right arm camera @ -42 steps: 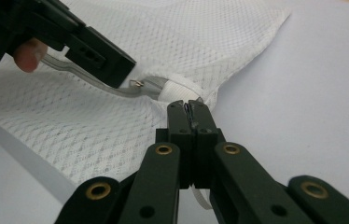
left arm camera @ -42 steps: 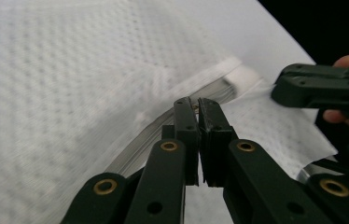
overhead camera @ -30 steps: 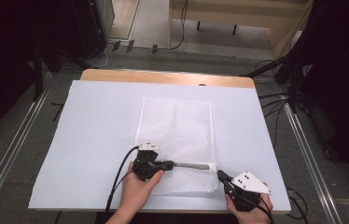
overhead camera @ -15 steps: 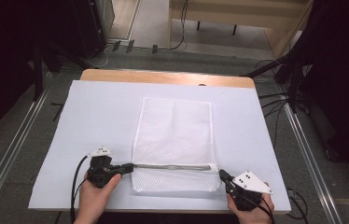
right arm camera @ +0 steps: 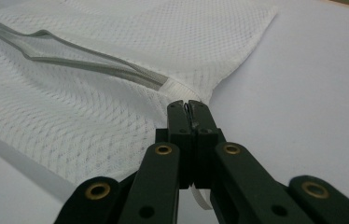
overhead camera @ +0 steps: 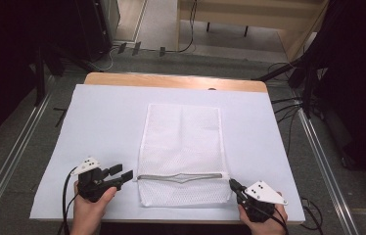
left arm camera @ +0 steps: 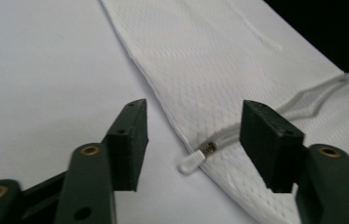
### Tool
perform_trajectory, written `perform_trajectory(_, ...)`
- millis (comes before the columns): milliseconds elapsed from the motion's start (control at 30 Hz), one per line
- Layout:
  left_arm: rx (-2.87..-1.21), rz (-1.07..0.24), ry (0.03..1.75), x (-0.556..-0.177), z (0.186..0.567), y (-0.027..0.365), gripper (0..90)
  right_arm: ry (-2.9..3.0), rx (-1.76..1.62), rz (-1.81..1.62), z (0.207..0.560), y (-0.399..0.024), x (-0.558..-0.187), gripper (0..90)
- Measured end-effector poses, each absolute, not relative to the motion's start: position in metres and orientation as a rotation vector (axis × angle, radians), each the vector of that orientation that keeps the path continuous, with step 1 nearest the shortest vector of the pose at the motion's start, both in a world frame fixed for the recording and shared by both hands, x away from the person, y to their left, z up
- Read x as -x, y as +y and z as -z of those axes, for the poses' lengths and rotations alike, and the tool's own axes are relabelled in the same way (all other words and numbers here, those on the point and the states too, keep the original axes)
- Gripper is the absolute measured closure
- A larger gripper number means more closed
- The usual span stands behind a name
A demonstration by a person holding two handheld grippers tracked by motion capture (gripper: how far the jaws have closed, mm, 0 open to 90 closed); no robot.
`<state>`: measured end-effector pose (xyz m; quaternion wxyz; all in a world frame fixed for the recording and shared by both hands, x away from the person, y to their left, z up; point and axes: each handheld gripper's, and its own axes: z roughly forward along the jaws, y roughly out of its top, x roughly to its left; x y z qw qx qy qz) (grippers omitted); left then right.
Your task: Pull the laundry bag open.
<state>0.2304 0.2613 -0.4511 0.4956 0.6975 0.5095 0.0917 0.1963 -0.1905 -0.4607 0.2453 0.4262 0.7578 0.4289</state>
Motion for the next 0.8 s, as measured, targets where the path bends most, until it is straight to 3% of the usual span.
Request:
perform_trajectory(100,-1.668,-0.306,1.227,-0.229,0.449,0.267,33.8,2.051,-1.178,-1.178,0.461,-0.193,-0.196,90.0)
perform_trajectory(133,-1.674,-0.319,1.227,-0.229,0.449,0.268,31.3,2.015,-1.199,-1.179,0.462,-0.195,-0.196,84.6)
perform_trajectory(200,-1.66,-0.336,1.232,-0.229,0.449,0.27,26.4,1.972,-1.221,-1.221,0.462,-0.199,-0.197,62.4)
perform_trajectory(333,-1.664,-0.352,1.213,-0.228,0.448,0.275,18.5,1.909,-1.287,-1.284,0.46,-0.211,-0.2,46.1)
perform_trajectory(400,-1.671,-0.362,1.199,-0.227,0.448,0.276,14.1,1.895,-1.315,-1.322,0.459,-0.218,-0.202,41.6)
perform_trajectory(567,-1.687,-0.42,1.172,-0.225,0.445,0.279,14.2,1.865,-1.348,-1.283,0.457,-0.229,-0.204,29.9)
perform_trajectory(800,-1.705,-0.495,1.176,-0.226,0.443,0.29,14.2,1.826,-1.362,-1.257,0.455,-0.249,-0.207,26.0)
